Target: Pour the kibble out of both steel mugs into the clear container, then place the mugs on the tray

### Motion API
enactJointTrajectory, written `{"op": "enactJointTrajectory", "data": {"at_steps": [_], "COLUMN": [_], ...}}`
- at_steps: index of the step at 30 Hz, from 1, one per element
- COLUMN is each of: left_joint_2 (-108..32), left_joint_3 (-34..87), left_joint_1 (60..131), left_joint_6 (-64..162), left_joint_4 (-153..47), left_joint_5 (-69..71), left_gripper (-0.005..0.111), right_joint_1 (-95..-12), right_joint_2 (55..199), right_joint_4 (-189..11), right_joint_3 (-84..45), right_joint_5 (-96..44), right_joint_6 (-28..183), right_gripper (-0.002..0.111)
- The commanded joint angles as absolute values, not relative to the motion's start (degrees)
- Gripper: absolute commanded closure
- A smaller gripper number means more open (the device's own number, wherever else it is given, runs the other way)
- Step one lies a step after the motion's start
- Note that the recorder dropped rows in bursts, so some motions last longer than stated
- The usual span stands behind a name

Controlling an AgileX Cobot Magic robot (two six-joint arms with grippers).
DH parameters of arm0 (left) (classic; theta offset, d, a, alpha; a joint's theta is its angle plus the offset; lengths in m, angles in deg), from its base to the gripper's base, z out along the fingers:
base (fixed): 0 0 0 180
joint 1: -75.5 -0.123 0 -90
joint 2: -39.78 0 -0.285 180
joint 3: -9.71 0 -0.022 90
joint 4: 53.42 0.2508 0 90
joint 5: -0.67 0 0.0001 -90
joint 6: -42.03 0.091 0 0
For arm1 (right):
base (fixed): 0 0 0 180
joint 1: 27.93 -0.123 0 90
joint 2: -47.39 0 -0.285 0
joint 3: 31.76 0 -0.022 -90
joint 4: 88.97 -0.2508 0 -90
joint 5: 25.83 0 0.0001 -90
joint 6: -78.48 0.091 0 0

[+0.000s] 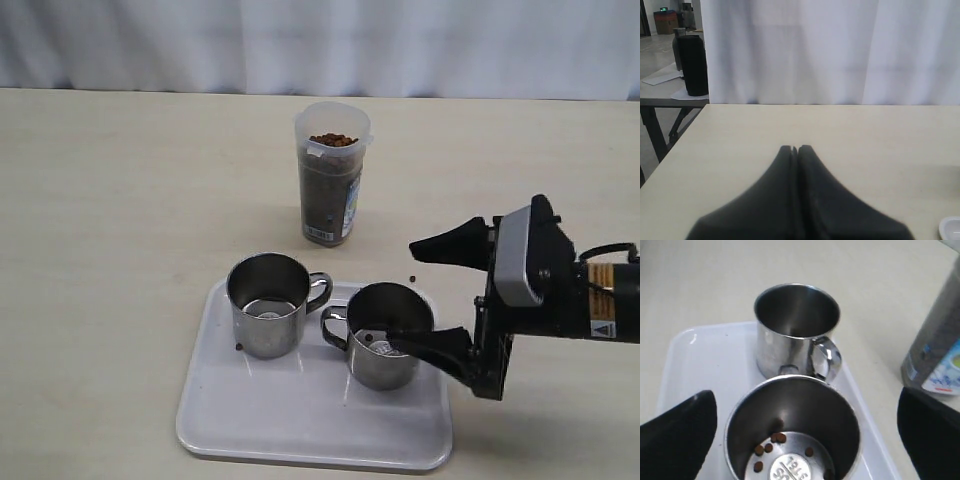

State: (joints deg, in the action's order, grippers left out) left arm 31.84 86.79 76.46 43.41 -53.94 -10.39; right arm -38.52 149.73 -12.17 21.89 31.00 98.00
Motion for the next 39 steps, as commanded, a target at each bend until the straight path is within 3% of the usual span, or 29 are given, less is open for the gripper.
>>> {"op": "enactJointTrajectory", "data": {"at_steps": [1,3,6,7,17,20,26,39], "left_joint_2": [31.99,31.99,31.99,31.99,31.99,31.99,31.99,31.99], "left_joint_3": [86.93,86.93,86.93,86.93,86.93,86.93,86.93,86.93], "left_joint_1": [76.89,76.89,76.89,76.89,76.89,76.89,76.89,76.89], "left_joint_6": [43.17,43.17,43.17,43.17,43.17,43.17,43.27,43.27], "left_joint_4": [-54.09,-54.09,-54.09,-54.09,-54.09,-54.09,-54.08,-54.08], "left_joint_5": [-9.74,-9.74,-9.62,-9.62,-9.72,-9.72,-9.83,-9.92], "left_gripper": [0.107,0.107,0.107,0.107,0.107,0.107,0.107,0.107], "right_joint_1": [-38.61,-38.61,-38.61,-38.61,-38.61,-38.83,-39.79,-40.69], "right_joint_2": [139.07,132.42,122.17,118.27,67.94,55.18,58.96,62.66], "right_joint_4": [-14.73,-16.18,-13.28,-13.67,-24.18,-32.48,-42.31,-42.31], "right_joint_3": [21.95,21.95,22.83,24.16,44.82,45.46,45.46,45.46], "right_joint_5": [17.81,8.80,-9.05,-13.37,-28.44,-36.74,-30.70,-28.64], "right_joint_6": [121.60,136.52,148.92,150.98,151.33,148.57,132.67,136.80], "right_gripper": [0.036,0.052,0.094,0.103,0.104,0.104,0.104,0.104]}}
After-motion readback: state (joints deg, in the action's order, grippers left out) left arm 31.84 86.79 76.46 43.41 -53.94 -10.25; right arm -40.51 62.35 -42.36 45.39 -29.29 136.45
